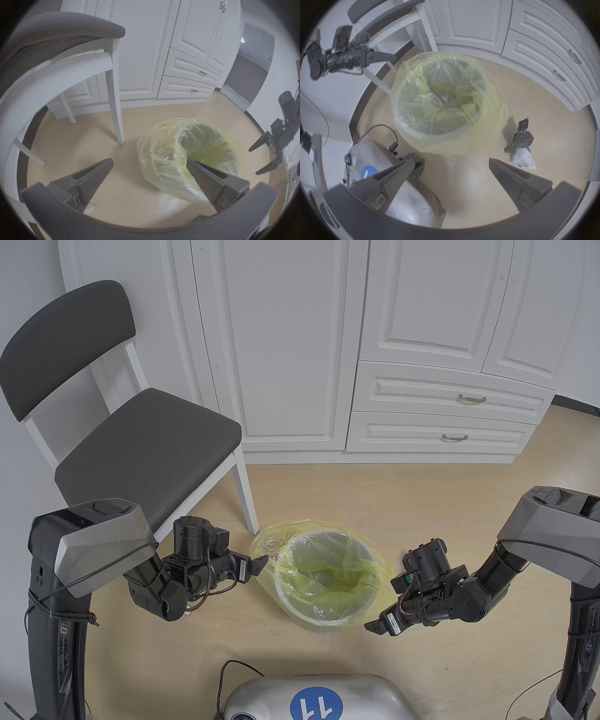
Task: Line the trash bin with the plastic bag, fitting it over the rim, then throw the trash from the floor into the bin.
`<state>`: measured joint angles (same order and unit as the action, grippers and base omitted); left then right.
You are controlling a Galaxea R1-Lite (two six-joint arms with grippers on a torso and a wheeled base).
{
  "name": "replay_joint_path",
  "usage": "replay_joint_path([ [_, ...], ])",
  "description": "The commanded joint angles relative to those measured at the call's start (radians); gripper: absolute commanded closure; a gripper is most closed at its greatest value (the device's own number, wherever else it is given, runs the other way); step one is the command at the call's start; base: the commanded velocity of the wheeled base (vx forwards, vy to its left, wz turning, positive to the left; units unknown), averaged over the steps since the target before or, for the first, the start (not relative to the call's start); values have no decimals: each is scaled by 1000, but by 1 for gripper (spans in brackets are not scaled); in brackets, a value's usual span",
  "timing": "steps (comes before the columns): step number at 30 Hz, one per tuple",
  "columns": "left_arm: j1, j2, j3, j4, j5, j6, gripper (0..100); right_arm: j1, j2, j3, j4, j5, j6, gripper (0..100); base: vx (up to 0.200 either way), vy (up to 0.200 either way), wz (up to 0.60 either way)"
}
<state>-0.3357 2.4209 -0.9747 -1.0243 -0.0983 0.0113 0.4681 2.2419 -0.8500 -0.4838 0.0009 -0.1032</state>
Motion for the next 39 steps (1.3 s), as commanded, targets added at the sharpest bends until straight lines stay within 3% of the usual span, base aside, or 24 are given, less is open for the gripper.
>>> replay_joint_path([
  [1, -35, 52, -33, -13, 5, -51, 0, 4, 45, -49, -1, -9, 34, 0, 0, 0, 0],
  [12, -39, 121, -99, 18, 6, -74, 0, 11, 110, -57, 1, -68, 23, 0, 0, 0, 0],
  [19, -25, 81, -113, 181, 49, -74, 0, -8, 137, -60, 13, -74, -24, 0, 0, 0, 0],
  [24, -12, 70, -114, 253, 46, -71, 0, -25, 208, -116, 13, -136, -20, 0, 0, 0, 0],
  [33, -6, 89, -145, 366, 35, -70, 0, -72, 222, -190, 110, -139, 13, 0, 0, 0, 0],
  [39, -11, 87, -144, 443, 35, -63, 0, -71, 146, -136, 117, -125, 0, 0, 0, 0, 0],
])
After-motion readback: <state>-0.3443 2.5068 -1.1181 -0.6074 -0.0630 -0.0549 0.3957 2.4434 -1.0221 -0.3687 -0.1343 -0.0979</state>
